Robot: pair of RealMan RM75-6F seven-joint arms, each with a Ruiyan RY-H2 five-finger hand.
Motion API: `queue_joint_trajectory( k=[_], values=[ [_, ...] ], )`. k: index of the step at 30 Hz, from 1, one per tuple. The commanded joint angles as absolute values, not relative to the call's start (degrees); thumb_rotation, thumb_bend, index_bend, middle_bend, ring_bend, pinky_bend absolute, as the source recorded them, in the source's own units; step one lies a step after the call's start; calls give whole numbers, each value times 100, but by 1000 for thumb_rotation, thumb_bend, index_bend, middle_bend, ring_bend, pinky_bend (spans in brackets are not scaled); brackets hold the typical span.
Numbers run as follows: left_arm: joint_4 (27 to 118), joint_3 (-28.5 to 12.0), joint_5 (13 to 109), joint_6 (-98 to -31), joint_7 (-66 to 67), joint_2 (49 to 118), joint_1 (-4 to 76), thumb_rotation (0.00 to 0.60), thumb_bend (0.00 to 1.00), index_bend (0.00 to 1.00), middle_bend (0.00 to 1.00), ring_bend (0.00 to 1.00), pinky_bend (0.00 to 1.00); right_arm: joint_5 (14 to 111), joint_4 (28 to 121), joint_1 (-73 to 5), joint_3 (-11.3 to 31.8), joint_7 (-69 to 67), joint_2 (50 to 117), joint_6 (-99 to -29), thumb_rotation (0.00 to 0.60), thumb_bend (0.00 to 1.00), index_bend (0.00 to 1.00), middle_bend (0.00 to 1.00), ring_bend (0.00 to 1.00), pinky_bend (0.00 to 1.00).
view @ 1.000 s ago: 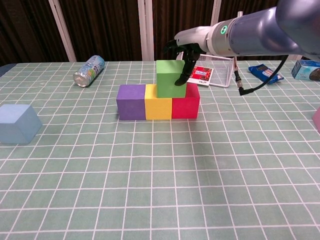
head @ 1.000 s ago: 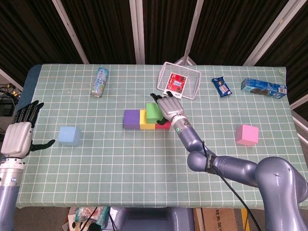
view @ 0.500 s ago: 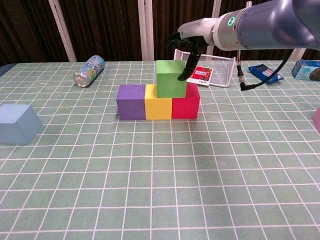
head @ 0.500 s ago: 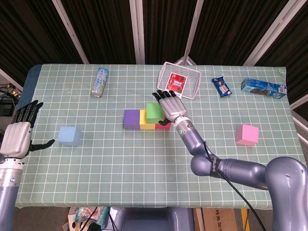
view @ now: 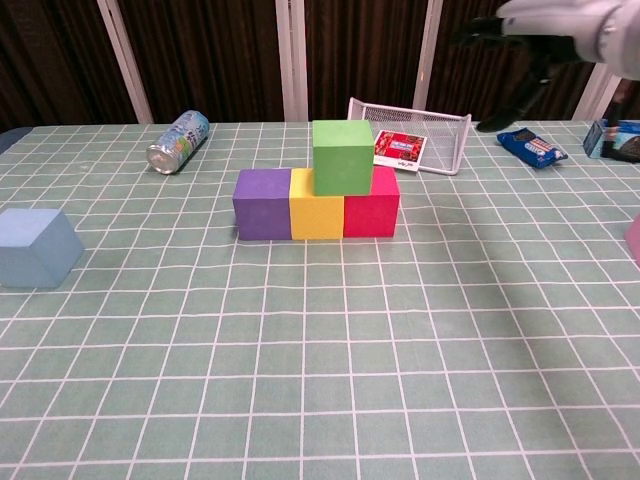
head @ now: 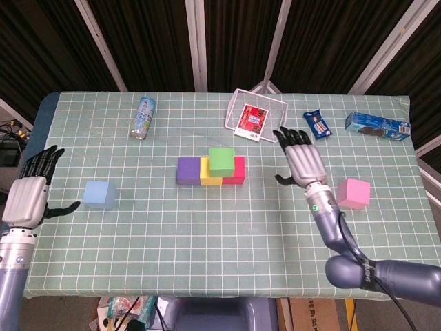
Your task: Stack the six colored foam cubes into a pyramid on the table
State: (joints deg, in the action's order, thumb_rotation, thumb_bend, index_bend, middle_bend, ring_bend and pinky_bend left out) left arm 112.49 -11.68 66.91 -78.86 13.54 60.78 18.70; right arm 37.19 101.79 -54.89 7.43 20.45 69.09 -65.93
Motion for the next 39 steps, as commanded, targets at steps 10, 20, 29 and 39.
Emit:
queue_joint_trajectory(
  k=[10,20,29,39],
  values=[
    [11122,-1128,6683,-7883,1474,6276,1905,600,6,0,0,0,5,5082,10505,-3597,-86,1042,6316,-7807,600,267,0,0,0,0],
    [11038,-1051,6578,-7723,1507,6271,1911,600,3,0,0,0,5,5891,9530,-2574,-229,301,6486,-8393,600,267,0,0,0,0],
    [10586,-857,6404,-6946,1703,5849,2116,600,0,0,0,0,7,6219,9200,-2362,42,-126,6561,-8136,600,267,0,0,0,0],
    [9573,-698,5941,-5856,1998,6033,2610,600,0,0,87,0,17,6430,9163,-2209,284,-193,6625,-7951,600,267,0,0,0,0]
  ],
)
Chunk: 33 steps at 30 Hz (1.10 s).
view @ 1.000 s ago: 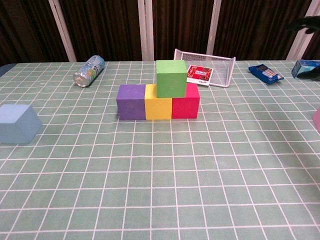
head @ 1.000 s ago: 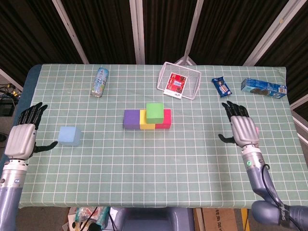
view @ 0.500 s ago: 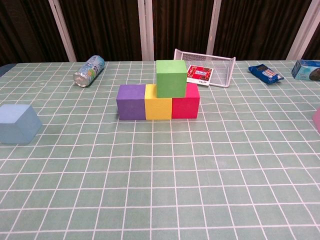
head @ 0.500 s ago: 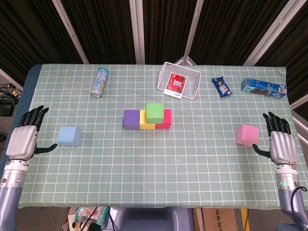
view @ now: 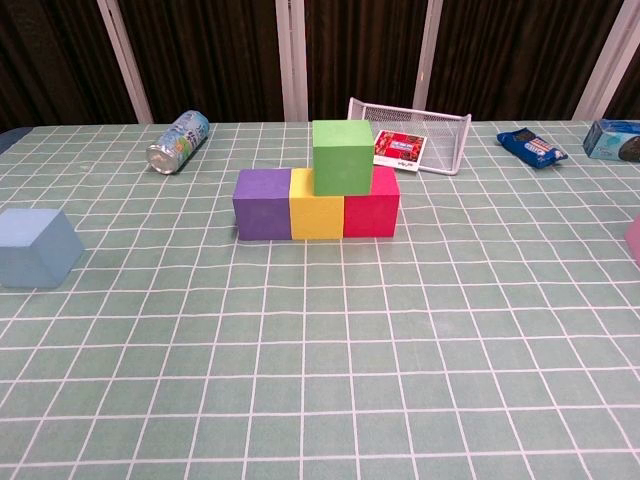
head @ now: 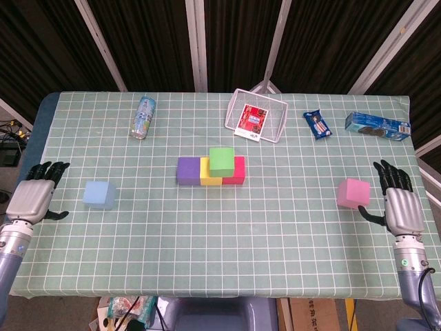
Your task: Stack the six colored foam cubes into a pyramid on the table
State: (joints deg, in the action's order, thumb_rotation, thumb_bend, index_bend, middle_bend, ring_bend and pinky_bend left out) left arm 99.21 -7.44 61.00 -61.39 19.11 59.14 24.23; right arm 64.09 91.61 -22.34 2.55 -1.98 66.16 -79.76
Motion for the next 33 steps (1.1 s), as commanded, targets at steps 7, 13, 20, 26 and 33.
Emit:
queue_joint_trajectory(
  k=[7,13,20,26,33],
  values=[
    [9038,-717,5763,-5380,1984,6319,2922,600,0,0,115,0,20,6473,9209,-2115,429,-182,6643,-7793,600,266,0,0,0,0],
    [8800,-645,5672,-5062,2049,6556,3130,600,1,0,141,0,20,6534,9245,-2044,519,-145,6654,-7699,600,267,0,0,0,0],
    [8629,-596,5549,-4886,2036,6786,3267,600,35,0,158,0,20,6529,9296,-1973,646,-198,6634,-7562,600,267,0,0,0,0],
    [8546,-611,5521,-4848,2017,6928,3379,600,80,0,189,0,20,6588,9299,-1927,708,-183,6642,-7502,600,266,0,0,0,0],
    [8431,-596,5378,-4763,2049,7100,3497,600,125,0,266,0,28,6613,9310,-1874,796,-201,6640,-7459,600,267,0,0,0,0]
  ],
)
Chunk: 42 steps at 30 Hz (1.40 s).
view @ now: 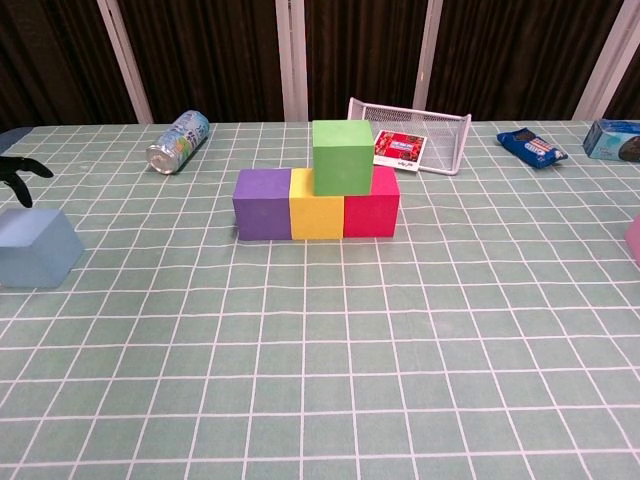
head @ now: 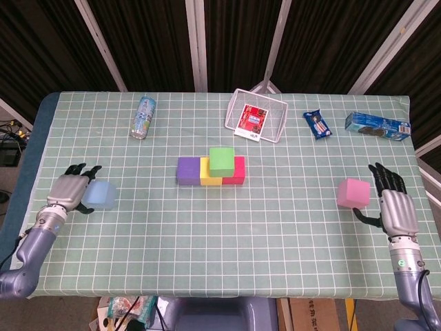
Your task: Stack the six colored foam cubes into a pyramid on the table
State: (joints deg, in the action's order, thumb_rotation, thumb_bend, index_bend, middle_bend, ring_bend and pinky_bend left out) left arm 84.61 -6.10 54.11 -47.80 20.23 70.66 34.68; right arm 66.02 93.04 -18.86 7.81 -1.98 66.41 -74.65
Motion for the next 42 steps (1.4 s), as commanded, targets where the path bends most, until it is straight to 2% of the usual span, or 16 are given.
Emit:
queue_joint_trajectory(
  k=[1,6,12,15,21,33,42],
  values=[
    [8420,-590,5364,-4764,2061,7115,3508,600,127,0,272,0,34,6621,9312,-1866,804,-200,6640,-7453,600,267,0,0,0,0],
    [8331,-577,5269,-4779,2077,7181,3551,600,156,0,299,0,38,6643,9324,-1831,844,-192,6642,-7397,600,267,0,0,0,0],
    [8302,-527,5215,-4777,2078,7190,3565,600,301,0,321,0,38,6659,9339,-1797,889,-171,6649,-7356,600,266,0,0,0,0],
    [8295,-509,5204,-4775,2054,7185,3567,600,341,0,340,0,38,6665,9344,-1783,908,-157,6658,-7335,600,267,0,0,0,0],
    [8449,-527,5284,-4883,1978,7088,3555,600,352,0,353,0,38,6682,9359,-1751,945,-147,6669,-7314,600,267,0,0,0,0],
    [9809,-1102,5435,-5280,1912,6064,3781,600,351,0,352,0,38,6714,9368,-1718,1018,-186,6674,-7260,600,267,0,0,0,0],
    [10372,-1631,4341,-4969,2558,5828,4755,600,352,0,355,0,38,6708,9356,-1716,1081,-288,6706,-7165,600,267,0,0,0,0]
  ],
)
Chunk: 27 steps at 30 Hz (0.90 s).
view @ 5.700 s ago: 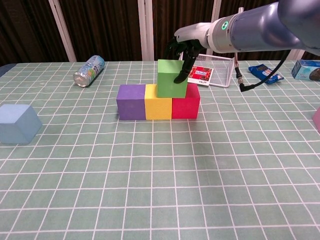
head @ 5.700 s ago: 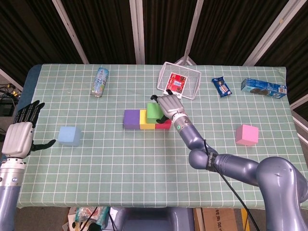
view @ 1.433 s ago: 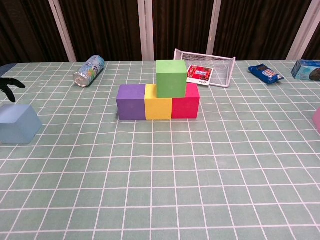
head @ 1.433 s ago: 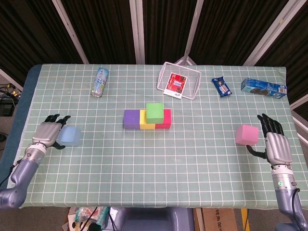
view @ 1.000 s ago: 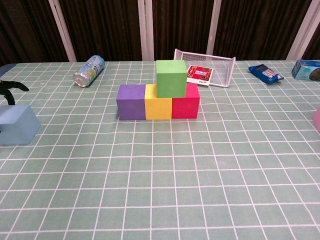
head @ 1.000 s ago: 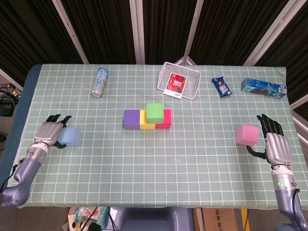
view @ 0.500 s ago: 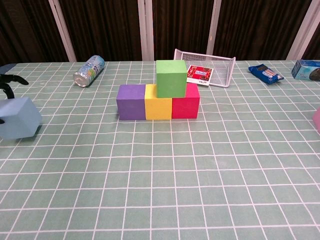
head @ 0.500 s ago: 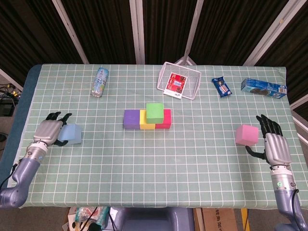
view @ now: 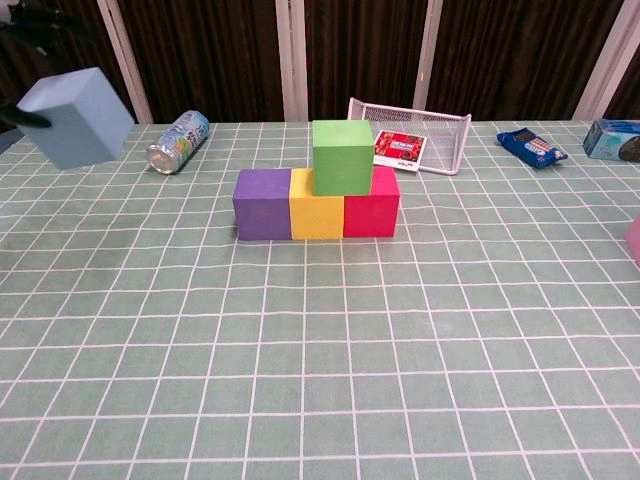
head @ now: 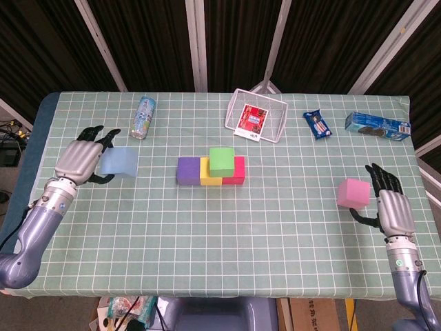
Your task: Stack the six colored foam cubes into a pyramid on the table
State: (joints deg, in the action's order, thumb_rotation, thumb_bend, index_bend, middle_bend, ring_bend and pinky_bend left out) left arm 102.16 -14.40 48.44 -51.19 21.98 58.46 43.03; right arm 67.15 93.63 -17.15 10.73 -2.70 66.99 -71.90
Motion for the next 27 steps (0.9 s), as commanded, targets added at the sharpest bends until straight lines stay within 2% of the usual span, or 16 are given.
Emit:
queue_joint_trajectory(
  k=[1,16,27],
  values=[
    [10354,-1661,4164,-4937,2718,5897,4940,600,352,0,357,0,38,6696,9347,-1718,1085,-308,6712,-7140,600,267,0,0,0,0],
    [9999,-1496,1378,-5503,4561,6988,6894,600,352,0,362,0,38,6570,9243,-1683,1203,-656,6676,-6934,600,267,0,0,0,0],
    [9437,-1338,649,-5775,5168,7713,7547,600,351,0,372,8,38,6595,9193,-1656,1255,-867,6637,-6867,600,267,0,0,0,0]
  ],
)
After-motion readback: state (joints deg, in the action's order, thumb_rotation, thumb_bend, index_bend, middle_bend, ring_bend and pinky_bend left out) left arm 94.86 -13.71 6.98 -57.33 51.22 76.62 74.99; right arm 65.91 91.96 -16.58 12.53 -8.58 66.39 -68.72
